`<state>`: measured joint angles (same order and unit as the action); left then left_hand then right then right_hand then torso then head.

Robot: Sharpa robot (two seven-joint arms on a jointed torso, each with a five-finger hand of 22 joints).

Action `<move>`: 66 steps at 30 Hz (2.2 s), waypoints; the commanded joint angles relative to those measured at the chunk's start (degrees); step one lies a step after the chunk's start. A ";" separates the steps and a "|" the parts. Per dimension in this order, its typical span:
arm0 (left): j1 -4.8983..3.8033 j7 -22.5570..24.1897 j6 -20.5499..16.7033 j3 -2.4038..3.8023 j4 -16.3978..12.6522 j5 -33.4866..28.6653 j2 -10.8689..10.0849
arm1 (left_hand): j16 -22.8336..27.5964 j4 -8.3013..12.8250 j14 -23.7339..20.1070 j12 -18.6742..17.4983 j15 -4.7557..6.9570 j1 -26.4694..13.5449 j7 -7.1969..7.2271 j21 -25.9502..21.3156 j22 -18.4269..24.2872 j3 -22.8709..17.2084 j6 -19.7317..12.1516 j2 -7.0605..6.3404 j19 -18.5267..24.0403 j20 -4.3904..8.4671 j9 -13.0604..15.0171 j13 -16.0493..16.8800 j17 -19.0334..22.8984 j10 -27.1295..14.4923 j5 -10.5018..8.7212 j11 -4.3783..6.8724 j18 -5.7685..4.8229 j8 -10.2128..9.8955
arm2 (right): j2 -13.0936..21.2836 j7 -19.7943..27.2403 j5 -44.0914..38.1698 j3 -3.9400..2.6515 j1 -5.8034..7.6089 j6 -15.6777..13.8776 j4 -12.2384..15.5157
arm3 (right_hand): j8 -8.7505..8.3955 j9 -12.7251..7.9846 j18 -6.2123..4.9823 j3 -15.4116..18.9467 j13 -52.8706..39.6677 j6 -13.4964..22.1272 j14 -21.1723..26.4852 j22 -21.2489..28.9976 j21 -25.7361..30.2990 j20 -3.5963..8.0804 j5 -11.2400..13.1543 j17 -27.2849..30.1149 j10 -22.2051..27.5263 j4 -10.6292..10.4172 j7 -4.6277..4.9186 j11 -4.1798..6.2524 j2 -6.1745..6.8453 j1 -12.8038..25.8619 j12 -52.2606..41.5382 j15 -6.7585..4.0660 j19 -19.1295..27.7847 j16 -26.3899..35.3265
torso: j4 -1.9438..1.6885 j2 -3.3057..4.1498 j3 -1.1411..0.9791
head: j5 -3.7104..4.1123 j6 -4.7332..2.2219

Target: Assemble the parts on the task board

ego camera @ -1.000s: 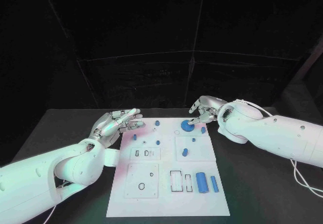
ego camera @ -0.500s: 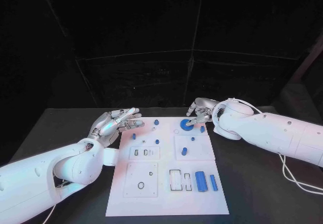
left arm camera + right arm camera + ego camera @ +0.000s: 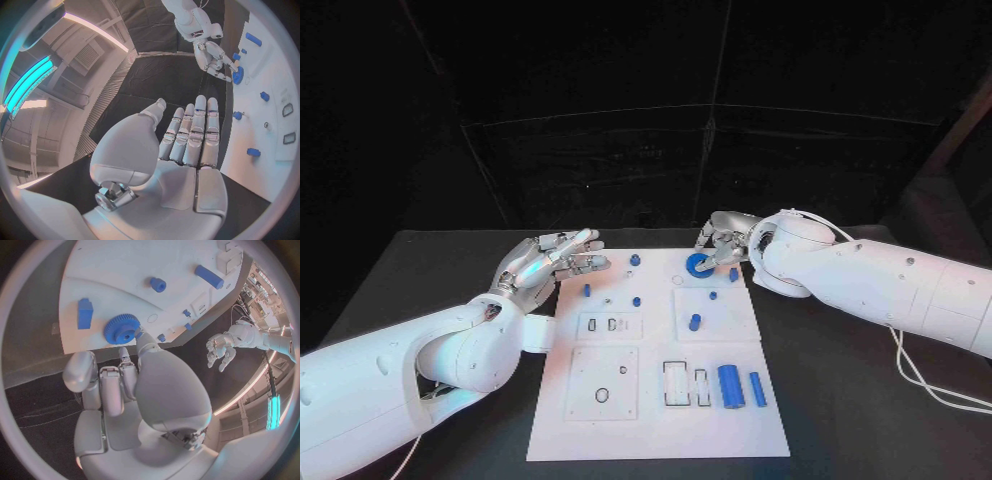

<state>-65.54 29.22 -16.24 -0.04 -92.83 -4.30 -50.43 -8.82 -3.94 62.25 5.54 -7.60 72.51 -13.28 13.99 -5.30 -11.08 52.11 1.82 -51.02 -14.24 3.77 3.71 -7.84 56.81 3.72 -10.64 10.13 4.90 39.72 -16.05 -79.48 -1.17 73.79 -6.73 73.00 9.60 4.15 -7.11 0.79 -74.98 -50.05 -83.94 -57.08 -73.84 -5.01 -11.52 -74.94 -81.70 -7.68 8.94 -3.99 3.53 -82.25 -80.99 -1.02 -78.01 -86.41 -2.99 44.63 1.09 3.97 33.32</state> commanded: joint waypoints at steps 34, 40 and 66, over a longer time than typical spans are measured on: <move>-0.04 0.11 0.96 0.02 0.62 0.00 0.23 | 0.43 0.45 0.24 -0.25 -0.33 0.46 -0.77 -0.39 0.13 -0.19 -0.05 0.37 -0.35 -0.11 -0.01 -0.05 -0.10 0.00 0.23 -0.21 0.43 -0.36 | -0.29 0.49 -5.02 -0.05 0.05 3.53 -0.43 | 1.33 -0.25 1.14 -4.73 -2.37 -0.87 -4.01 -0.99 -1.00 -0.44 2.27 -4.27 -0.32 5.38 0.25 0.02 -2.15 -4.71 -0.48 0.45 -0.09 -0.41 | 0.01 0.00 -0.07 | -0.19 0.55; -0.04 0.06 0.97 0.02 0.70 0.00 0.24 | 0.46 0.52 0.26 -0.26 -0.33 0.49 -0.77 -0.41 0.15 -0.29 -0.04 0.42 -0.38 -0.10 -0.01 -0.05 -0.11 0.01 0.23 -0.21 0.43 -0.37 | -0.20 0.82 -5.12 -0.05 0.05 4.20 -0.22 | 1.28 -0.29 1.15 -5.07 -2.26 -0.74 -4.01 -1.08 -1.06 -0.48 2.33 -4.30 -0.22 5.76 0.31 -0.03 -1.85 -4.61 -0.38 0.50 -0.08 -0.41 | 0.04 0.02 -0.07 | -0.12 0.53; -0.04 -0.23 1.03 0.02 0.64 0.00 0.05 | 0.51 0.61 0.26 -0.28 -0.32 0.53 -0.77 -0.43 0.18 -0.38 -0.05 0.45 -0.40 -0.10 -0.02 -0.05 -0.12 0.01 0.23 -0.21 0.43 -0.39 | -0.15 -2.02 -6.22 -0.05 0.02 5.58 0.27 | 0.86 -0.34 1.14 -7.23 -0.45 0.64 -3.97 -1.15 -1.22 -0.66 0.14 -4.27 1.15 6.70 0.47 -0.20 -0.28 -1.90 1.15 0.66 0.18 -0.35 | -0.01 0.00 -0.07 | -0.20 0.62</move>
<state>-65.51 28.87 -16.08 -0.05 -92.14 -4.37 -50.34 -8.61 -3.61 62.25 5.54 -7.60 72.74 -13.28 13.77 -5.20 -11.42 52.11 2.05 -51.02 -14.24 3.78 3.71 -7.88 56.81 3.72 -10.64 10.13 4.88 39.49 -17.06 -85.03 -1.32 73.90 -2.94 73.36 10.59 3.69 -7.12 -5.97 -74.93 -49.82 -83.93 -58.16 -74.74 -5.21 -10.95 -74.91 -80.94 -0.96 9.53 -4.30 2.77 -84.18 -80.02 -0.61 -77.81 -86.64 -2.99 44.63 1.01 3.86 33.98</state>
